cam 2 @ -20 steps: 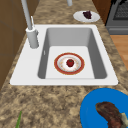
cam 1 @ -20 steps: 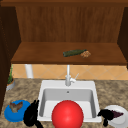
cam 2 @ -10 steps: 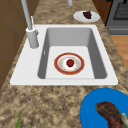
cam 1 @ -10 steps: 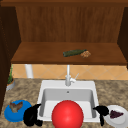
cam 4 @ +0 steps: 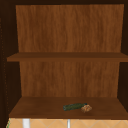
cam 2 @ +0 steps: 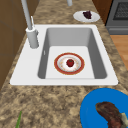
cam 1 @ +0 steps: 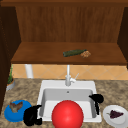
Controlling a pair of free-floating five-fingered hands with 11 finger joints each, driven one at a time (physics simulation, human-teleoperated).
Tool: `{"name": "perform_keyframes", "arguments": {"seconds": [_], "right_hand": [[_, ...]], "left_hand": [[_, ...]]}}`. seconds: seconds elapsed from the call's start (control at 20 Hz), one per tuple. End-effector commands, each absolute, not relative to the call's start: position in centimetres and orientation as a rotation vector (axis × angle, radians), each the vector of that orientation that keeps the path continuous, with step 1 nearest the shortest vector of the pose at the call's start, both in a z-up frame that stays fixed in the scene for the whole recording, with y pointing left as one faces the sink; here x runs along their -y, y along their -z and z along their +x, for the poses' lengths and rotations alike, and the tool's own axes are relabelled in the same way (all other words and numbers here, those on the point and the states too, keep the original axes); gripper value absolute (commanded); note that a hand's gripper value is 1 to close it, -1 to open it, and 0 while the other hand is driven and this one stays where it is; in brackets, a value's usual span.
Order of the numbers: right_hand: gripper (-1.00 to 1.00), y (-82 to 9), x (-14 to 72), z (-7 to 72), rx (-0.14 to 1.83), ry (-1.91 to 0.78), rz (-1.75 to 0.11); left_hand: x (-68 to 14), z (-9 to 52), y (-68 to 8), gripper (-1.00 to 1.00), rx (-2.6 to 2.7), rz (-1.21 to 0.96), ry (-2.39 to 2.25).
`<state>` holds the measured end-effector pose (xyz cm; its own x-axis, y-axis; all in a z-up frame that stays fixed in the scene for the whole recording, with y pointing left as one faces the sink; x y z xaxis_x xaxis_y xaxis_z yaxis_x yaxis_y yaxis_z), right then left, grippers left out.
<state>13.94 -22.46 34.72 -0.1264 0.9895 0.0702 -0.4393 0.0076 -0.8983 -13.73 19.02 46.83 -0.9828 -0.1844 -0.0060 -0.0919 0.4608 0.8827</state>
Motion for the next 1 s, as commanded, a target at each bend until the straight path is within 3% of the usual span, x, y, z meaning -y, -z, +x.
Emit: {"name": "perform_keyframes", "arguments": {"seconds": [0.0,0.95], "right_hand": [[-1.0,-37.1,21.3,16.8,0.98,-1.436,-0.816],[-1.0,-41.5,15.7,31.0,0.905,-1.453,-0.849]], "left_hand": [[-19.0,-13.7,-46.8,0.0,2.607,0.247,1.567],[-19.0,-13.7,-46.8,0.0,2.609,0.255,1.562]]}}
